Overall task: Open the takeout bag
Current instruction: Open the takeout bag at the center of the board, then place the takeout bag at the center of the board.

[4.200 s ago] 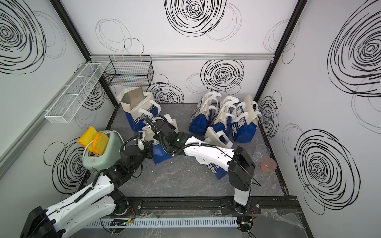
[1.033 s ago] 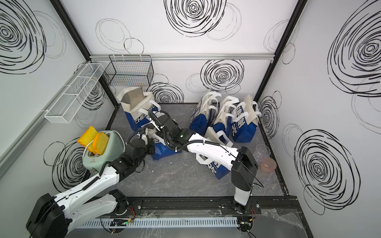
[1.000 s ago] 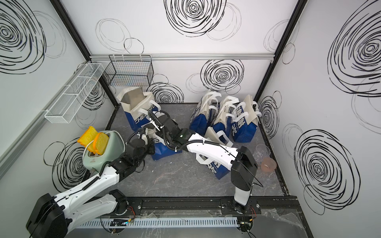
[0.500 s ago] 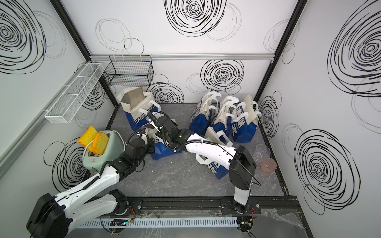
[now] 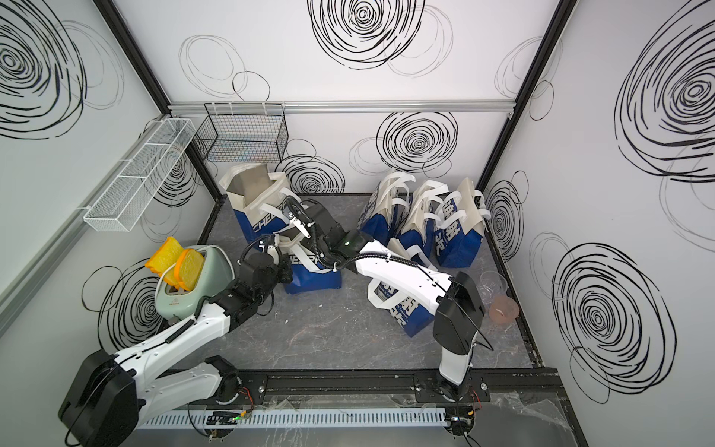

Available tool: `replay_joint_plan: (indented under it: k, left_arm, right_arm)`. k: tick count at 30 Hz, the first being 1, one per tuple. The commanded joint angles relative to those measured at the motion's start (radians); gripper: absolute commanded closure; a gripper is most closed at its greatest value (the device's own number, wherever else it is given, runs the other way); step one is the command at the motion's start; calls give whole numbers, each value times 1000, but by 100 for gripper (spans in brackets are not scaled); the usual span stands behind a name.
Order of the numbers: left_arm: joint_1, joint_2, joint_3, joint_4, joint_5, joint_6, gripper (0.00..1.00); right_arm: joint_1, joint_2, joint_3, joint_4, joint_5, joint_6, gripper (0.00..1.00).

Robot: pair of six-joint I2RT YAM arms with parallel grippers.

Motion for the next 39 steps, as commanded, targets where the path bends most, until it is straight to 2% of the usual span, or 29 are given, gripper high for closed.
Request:
replay_joint_plan:
  k: [1, 8, 17, 18, 20, 22, 23, 28, 31, 34, 39]
  left_arm:
    - [35, 42, -8, -184, -85, 2, 100]
    - [42, 42, 5, -201, -127, 54, 100]
    - [41, 18, -1, -178, -98, 48, 100]
    - [41, 12, -4, -168, -84, 43, 100]
    - [39, -1, -7, -155, -60, 21, 100]
    - [39, -11, -7, -151, -43, -6, 100]
    - [39, -15, -8, -147, -36, -28, 100]
    - [35, -43, -25, -126, -39, -133, 100]
    - [25, -73, -43, -106, -91, -181, 100]
    - [21, -109, -59, -100, -156, -259, 100]
    - [20, -142, -71, -104, -233, -431, 100]
  right_arm:
    - [-54, -46, 109, -56, 52, -1, 100]
    - [-100, -36, 219, -162, -40, 44, 100]
    - [-110, -43, 208, -198, -126, 67, 99]
    - [-106, -44, 207, -200, -137, 65, 90]
    - [-93, -44, 206, -206, -155, 59, 62]
    - [-75, -44, 206, -212, -176, 48, 46]
    - [-60, -46, 204, -212, -174, 42, 43]
    - [16, -85, 144, -153, -46, 37, 36]
    - [49, -138, 60, -81, 159, 64, 35]
    - [45, -194, 10, -85, 318, 147, 33]
    - [8, -248, -17, -232, 393, 306, 32]
